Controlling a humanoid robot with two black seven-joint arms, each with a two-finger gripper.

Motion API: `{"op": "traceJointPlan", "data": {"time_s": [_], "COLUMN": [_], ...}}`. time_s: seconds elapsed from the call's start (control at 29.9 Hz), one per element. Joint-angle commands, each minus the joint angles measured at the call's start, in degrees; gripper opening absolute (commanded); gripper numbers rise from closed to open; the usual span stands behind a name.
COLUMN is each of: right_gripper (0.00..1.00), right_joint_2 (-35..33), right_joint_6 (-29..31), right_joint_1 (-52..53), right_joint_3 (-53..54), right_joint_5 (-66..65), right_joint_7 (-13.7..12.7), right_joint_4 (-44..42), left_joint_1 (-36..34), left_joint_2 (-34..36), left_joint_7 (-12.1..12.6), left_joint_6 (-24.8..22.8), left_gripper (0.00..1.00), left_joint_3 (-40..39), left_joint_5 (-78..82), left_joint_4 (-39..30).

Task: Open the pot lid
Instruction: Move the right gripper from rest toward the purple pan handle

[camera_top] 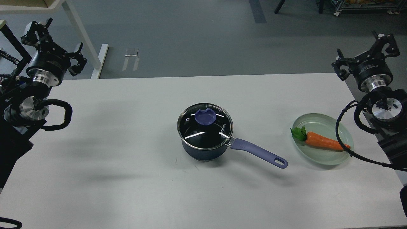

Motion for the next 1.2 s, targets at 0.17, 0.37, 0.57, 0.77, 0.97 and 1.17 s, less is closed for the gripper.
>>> {"op": "traceJointPlan", "data": {"time_s": [0.17,0.37,0.57,0.77,0.97,1.17], "right_gripper": [1.0,1.0,1.0,1.0,1.0,1.0], "right_joint_2": [0.73,-2.07,-10.33,-19.56,-27.03,-31.7], "right_joint_6": [0.26,-0.09,-0.71,-3.07,-7.29,-7.83], "right_joint_1": [-0.01,-0.01,1.22,5.35,14.3,23.18], "right_joint_3": [-0.78,-4.56,-11.76,-21.95,-38.73,-51.48], "right_joint_5": [-0.18,-0.97,-7.99,-17.65,-33.47,-49.89], "right_joint_7": [-0.01,-0.01,-0.01,-0.01,0.08,0.16], "right_joint_4": [0.71,5.62,14.85,27.67,40.6,48.43], "left_joint_1": [0.0,0.0,0.0,-0.35,-0.7,-0.61], "left_joint_2": [0.11,1.95,3.54,3.72,3.63,3.63], "left_joint_7": [-0.21,-0.3,0.4,2.24,3.04,3.04], "left_joint_6": [0.26,0.09,0.08,0.26,0.26,0.79], "left_gripper": [0.99,0.99,0.99,0.99,0.99,0.99], "left_joint_3": [0.3,0.39,0.75,0.75,0.75,0.75], "left_joint_5": [0.07,-0.02,0.16,1.55,6.74,9.29], "left_joint_4": [0.0,-0.26,-2.37,-2.46,-2.89,-6.49]}}
